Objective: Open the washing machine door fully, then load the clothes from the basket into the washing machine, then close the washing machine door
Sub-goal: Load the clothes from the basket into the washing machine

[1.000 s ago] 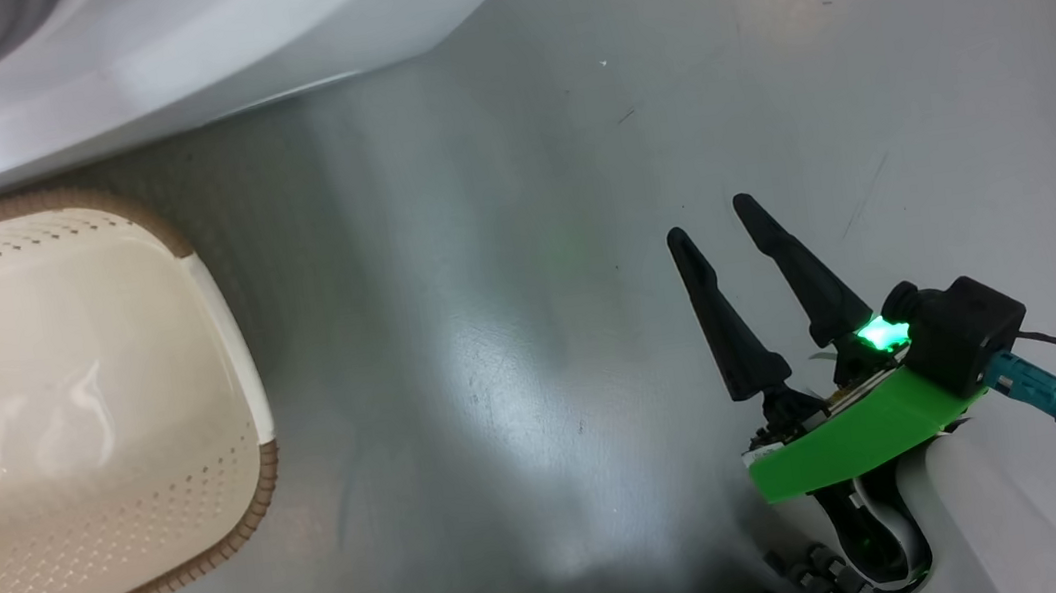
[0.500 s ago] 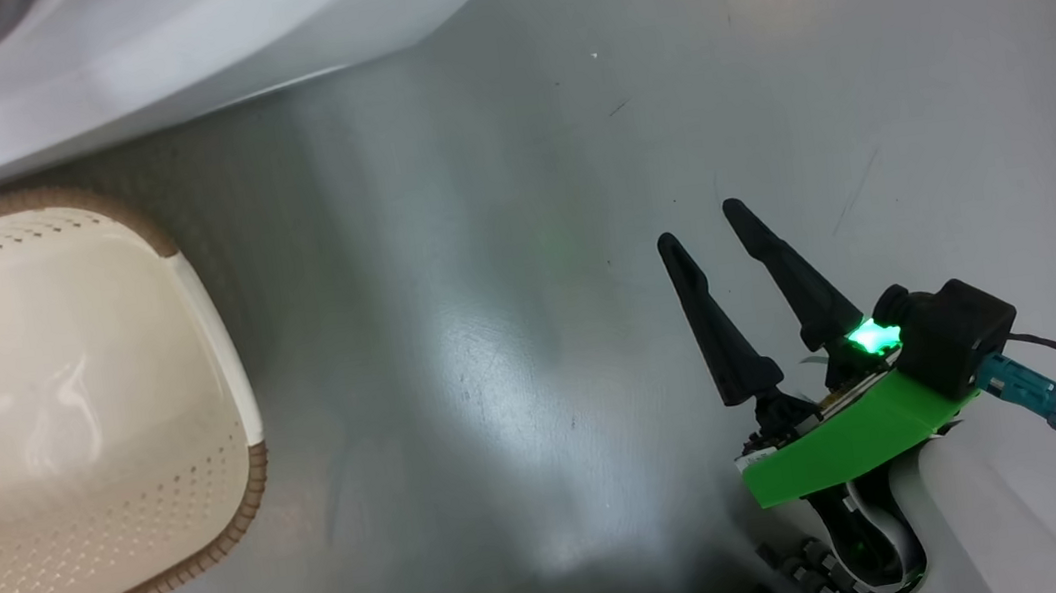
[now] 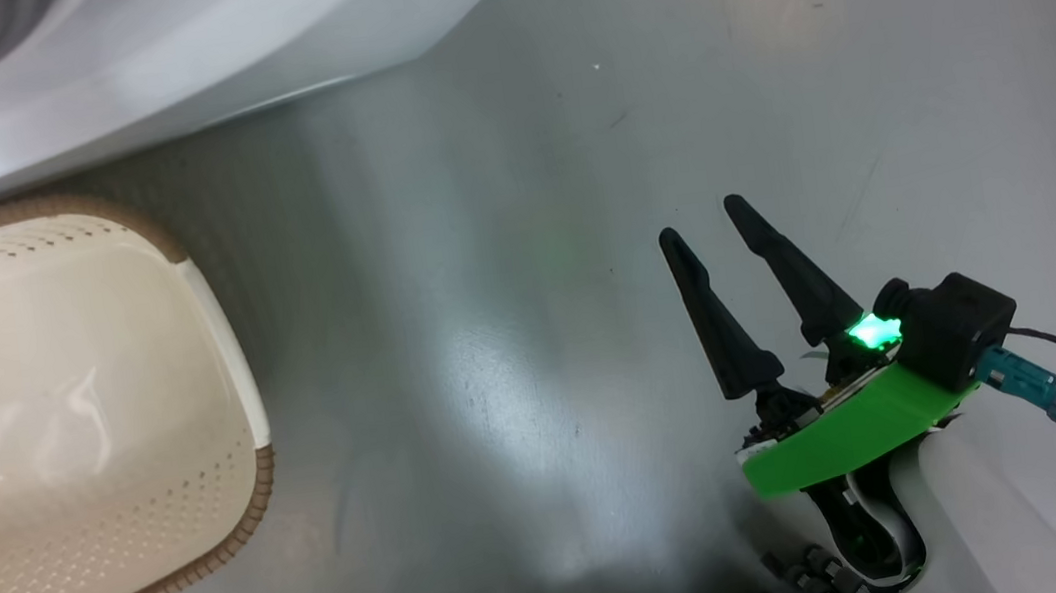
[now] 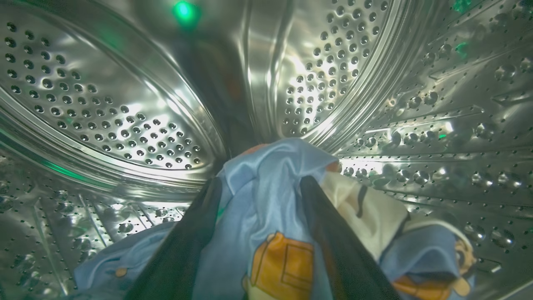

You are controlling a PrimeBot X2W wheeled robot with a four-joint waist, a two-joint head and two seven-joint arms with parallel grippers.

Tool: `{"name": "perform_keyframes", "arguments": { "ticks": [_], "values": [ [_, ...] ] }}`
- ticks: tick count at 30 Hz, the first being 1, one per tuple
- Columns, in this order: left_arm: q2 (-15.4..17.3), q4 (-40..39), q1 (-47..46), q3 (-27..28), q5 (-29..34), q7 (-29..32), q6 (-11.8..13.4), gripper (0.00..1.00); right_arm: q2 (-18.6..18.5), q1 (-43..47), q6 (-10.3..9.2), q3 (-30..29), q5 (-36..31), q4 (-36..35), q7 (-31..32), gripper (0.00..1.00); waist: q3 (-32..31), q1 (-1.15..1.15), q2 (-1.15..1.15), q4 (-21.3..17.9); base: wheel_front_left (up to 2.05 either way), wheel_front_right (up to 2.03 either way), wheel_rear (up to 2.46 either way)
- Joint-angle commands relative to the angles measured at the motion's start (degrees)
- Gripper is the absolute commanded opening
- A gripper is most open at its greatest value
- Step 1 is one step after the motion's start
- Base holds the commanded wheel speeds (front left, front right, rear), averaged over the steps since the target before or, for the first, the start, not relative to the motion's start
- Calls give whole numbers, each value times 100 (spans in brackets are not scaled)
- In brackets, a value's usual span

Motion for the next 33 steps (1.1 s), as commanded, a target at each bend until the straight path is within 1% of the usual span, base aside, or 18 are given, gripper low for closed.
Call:
{"name": "perform_keyframes", "arguments": {
  "ticks": [1, 11, 15, 20, 25, 33],
  "values": [
    [222, -41, -76, 11, -39, 44, 46, 100, 26, 97, 16, 96, 29, -76, -26, 100, -46, 0, 0, 30, 0, 0, 0],
    [-9, 201, 217, -13, -213, 123, 147, 100, 26, 100, 16, -10, -20, 50, -26, 100, -468, 0, 0, 211, 0, 0, 0],
    [-49, 172, 381, -54, -209, 89, 212, 100, 26, 74, 16, -37, -34, 63, -26, 100, -628, 0, 0, 284, 0, 0, 0],
    [-176, 107, 662, -6, -333, 33, 248, 100, 26, 92, 16, -80, -92, 128, -26, 100, -888, 0, 0, 402, 0, 0, 0],
    [-301, 55, 1091, 42, -458, -1, 304, 100, 26, 129, 16, -127, -150, 215, -26, 100, -1244, 0, 0, 522, 0, 0, 0],
    [-319, -202, 1799, 77, -555, -25, 293, 100, 26, 217, 16, -233, -184, 352, -26, 100, -1722, 0, 0, 632, 0, 0, 0]
  ]
}}
